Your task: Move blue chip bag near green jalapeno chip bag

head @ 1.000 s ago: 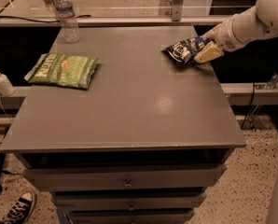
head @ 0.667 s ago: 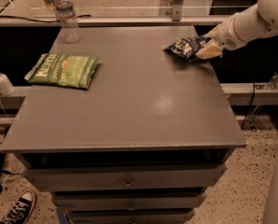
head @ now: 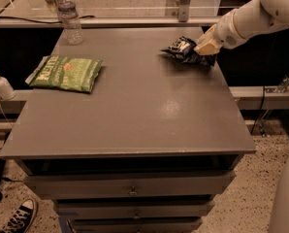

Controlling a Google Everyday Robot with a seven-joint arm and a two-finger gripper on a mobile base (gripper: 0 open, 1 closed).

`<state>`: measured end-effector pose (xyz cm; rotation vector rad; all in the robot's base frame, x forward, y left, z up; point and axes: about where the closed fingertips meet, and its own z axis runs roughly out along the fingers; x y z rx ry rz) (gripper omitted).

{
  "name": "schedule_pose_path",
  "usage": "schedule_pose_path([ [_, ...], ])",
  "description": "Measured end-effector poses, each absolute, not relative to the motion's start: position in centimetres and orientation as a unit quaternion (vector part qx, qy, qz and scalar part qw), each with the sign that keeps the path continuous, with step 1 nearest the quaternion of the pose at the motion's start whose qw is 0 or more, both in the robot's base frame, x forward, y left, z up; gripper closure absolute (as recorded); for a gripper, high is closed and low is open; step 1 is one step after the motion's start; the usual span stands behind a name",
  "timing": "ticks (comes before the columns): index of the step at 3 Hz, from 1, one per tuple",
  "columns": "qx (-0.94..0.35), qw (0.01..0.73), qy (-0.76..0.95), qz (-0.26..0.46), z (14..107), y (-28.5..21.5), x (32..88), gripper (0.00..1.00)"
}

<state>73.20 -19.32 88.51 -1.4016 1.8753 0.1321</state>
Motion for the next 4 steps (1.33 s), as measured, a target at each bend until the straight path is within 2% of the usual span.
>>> schedule_pose_path([
  [2,-0.582,0.416,0.689,0.118,91.6,-11.8,71.6,1.00],
  [4,-0.584,0.424,0.683,0.115,92.0,-11.2,71.8,1.00],
])
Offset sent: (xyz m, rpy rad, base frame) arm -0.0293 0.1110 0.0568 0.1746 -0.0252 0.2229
